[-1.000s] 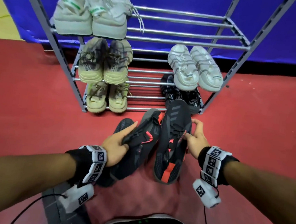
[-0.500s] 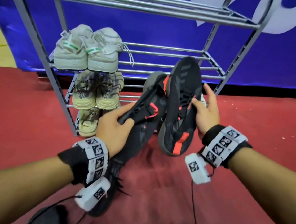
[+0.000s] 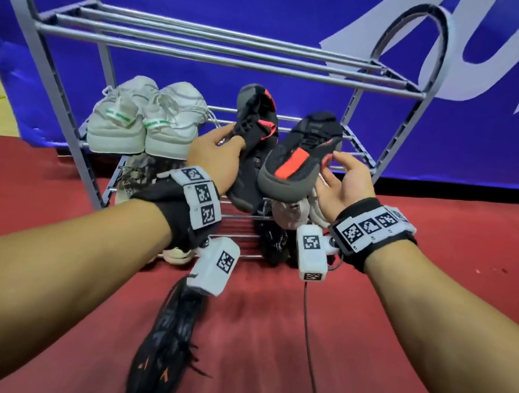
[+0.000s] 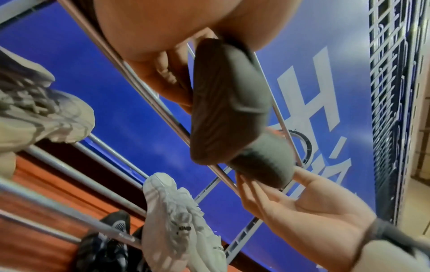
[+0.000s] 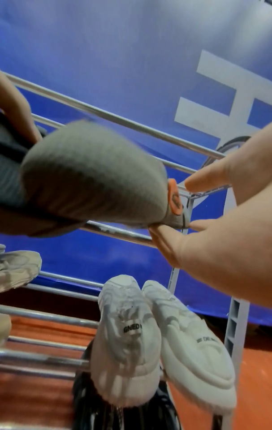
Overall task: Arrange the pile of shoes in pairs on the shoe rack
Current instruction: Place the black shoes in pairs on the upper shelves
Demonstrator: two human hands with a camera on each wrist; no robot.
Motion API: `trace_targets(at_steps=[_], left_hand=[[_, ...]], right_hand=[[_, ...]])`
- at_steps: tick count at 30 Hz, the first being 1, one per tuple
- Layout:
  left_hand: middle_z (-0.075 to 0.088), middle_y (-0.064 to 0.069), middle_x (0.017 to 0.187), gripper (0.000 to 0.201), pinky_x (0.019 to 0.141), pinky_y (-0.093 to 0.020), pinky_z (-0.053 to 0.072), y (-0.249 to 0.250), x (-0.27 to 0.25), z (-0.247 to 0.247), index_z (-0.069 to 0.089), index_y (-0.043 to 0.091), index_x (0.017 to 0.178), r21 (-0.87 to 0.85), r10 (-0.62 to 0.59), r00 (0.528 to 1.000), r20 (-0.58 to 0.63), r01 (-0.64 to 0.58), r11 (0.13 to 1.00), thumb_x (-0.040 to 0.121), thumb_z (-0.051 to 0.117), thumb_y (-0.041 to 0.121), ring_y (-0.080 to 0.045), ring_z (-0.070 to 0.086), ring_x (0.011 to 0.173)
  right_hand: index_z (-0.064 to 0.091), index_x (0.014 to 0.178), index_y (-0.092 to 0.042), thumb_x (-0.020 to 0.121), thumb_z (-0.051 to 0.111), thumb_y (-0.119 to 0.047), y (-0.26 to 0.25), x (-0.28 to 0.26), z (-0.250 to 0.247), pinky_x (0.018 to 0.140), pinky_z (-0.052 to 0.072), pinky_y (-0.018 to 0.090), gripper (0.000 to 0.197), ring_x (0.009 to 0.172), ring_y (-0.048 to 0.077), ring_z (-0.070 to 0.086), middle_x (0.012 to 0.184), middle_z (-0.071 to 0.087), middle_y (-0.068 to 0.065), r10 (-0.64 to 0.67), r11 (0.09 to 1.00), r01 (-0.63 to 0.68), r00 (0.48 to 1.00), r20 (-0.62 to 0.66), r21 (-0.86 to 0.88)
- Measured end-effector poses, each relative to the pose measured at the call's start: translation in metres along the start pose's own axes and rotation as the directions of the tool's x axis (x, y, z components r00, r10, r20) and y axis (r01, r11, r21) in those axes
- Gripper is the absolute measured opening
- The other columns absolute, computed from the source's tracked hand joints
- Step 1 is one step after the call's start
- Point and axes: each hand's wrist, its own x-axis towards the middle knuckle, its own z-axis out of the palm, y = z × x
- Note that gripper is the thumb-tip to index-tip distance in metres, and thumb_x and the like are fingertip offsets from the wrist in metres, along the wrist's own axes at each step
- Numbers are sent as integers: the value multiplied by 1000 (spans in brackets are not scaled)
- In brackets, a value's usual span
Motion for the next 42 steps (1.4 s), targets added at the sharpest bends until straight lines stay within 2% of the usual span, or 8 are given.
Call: trace_targets(at_steps=[10, 14, 17, 22, 26, 31, 38, 42], left_hand=[[65, 1, 105, 40, 67, -26, 35, -1, 19, 11, 64, 12, 122, -35, -259, 956, -139, 256, 966, 85, 62, 26, -18, 52, 77], [51, 1, 71, 16, 52, -26, 34, -5, 18, 11, 61, 13, 102, -12, -257, 965, -62, 256, 967, 90, 57, 22, -19, 45, 63], [53, 1, 80, 23, 56, -6, 40, -2, 13, 8, 57, 7, 111, -25, -280, 959, 37, 281, 959, 90, 59, 16, -12, 51, 68], [65, -10, 120, 97, 88, -60, 55, -18, -14, 14, 39, 39, 136, -192, -356, 919, 171, 386, 903, 45, 69, 25, -39, 68, 101], [52, -13, 140, 92, 95, -56, 52, -8, -21, 17, 25, 29, 152, -234, -302, 938, 171, 336, 912, 74, 62, -3, -35, 60, 114], [59, -15, 131, 96, 85, -62, 55, 8, -8, 38, 31, 29, 151, -226, -312, 921, 235, 364, 904, 63, 60, 4, -44, 67, 102], [53, -14, 142, 102, 81, -62, 57, -13, 5, 56, 23, 43, 152, -216, -282, 921, 268, 343, 914, 66, 60, 3, -42, 69, 96], [57, -16, 128, 92, 74, -53, 60, -15, 3, 51, 21, 39, 146, -159, -305, 921, 242, 348, 924, 73, 70, 12, -40, 69, 90]], right_hand=[[61, 84, -16, 93, 58, -27, -10, -7, 34, 72, 61, 34, 15, 75, 24, 69, 85, 70, 7, 57, 946, -75, 996, -65, -317], [62, 122, -19, 84, 68, -36, 4, -6, 40, 56, 58, 36, 43, 75, 24, 72, 106, 74, 10, 77, 929, -79, 997, -20, -361], [58, 129, -20, 80, 74, -33, 11, -8, 36, 55, 57, 36, 53, 69, 21, 74, 110, 73, 8, 71, 920, -66, 997, -1, -387], [52, 122, -15, 82, 76, -12, 10, -6, 28, 60, 58, 32, 47, 70, 17, 69, 88, 69, 5, 13, 897, 37, 994, 110, -440], [56, 109, -15, 82, 68, 1, 5, -4, 32, 49, 51, 22, 34, 56, 11, 63, 77, 64, 4, -110, 883, 153, 986, 122, -444], [60, 80, -17, 87, 62, -10, -12, 5, 30, 39, 40, 18, 11, 46, 12, 53, 66, 56, 2, -158, 907, 125, 986, -49, -402], [61, 97, -21, 94, 64, -37, -10, 12, 5, 67, 57, 29, 16, 85, 21, 72, 98, 71, 6, 31, 958, -45, 998, -54, -284], [59, 123, -19, 89, 68, -43, -9, 4, -7, 56, 56, 22, 43, 70, 18, 75, 104, 74, 8, 90, 931, -76, 996, 23, -357]])
